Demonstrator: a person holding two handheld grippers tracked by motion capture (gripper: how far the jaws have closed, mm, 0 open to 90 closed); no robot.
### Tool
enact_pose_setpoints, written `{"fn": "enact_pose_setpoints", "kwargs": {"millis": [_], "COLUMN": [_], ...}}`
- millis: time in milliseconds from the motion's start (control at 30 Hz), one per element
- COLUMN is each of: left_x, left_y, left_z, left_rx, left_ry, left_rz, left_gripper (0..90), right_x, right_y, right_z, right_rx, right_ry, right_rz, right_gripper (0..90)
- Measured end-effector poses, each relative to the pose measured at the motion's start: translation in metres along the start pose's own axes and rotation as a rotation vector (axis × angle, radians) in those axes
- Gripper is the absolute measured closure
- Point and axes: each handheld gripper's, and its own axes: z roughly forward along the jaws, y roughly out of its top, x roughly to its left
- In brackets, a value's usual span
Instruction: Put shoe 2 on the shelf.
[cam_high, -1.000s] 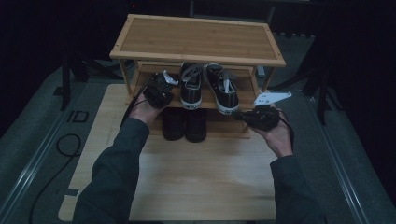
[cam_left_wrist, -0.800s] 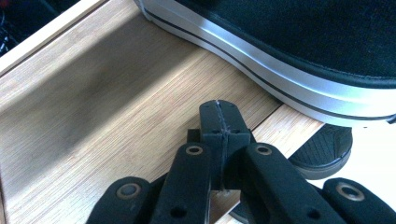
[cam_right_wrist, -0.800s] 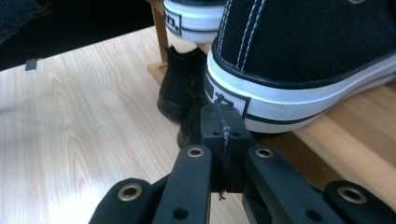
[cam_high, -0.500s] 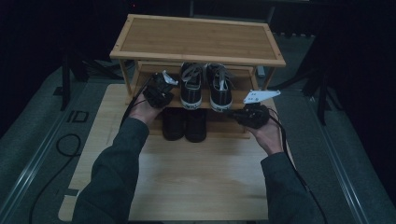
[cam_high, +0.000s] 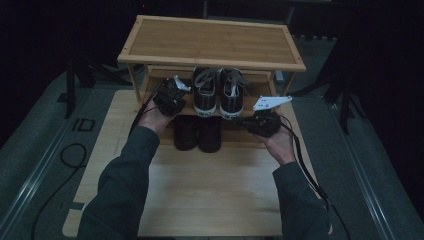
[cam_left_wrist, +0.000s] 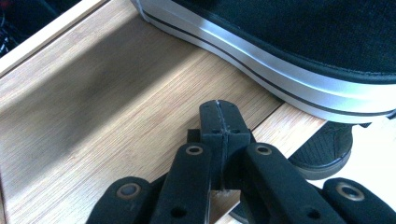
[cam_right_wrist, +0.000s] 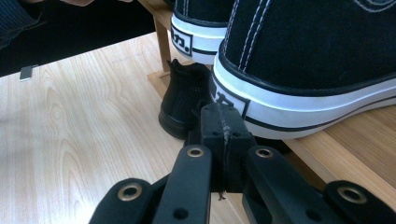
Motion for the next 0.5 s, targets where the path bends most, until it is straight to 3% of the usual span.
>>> {"fn": "enact_pose_setpoints", "kwargs": {"millis": [500], "left_x": [0.000], "left_y": [0.000], "left_z": [0.000], "left_rx": [-0.004], "left_ry": [0.002], "left_rz": [-0.003], "left_gripper": [90.0], "right_x": [0.004], "right_y": [0.001], "right_z": [0.013], "right_rx": [0.009], "right_ry": [-0.028], "right_rz": [-0.018], "right_gripper": [90.0]}}
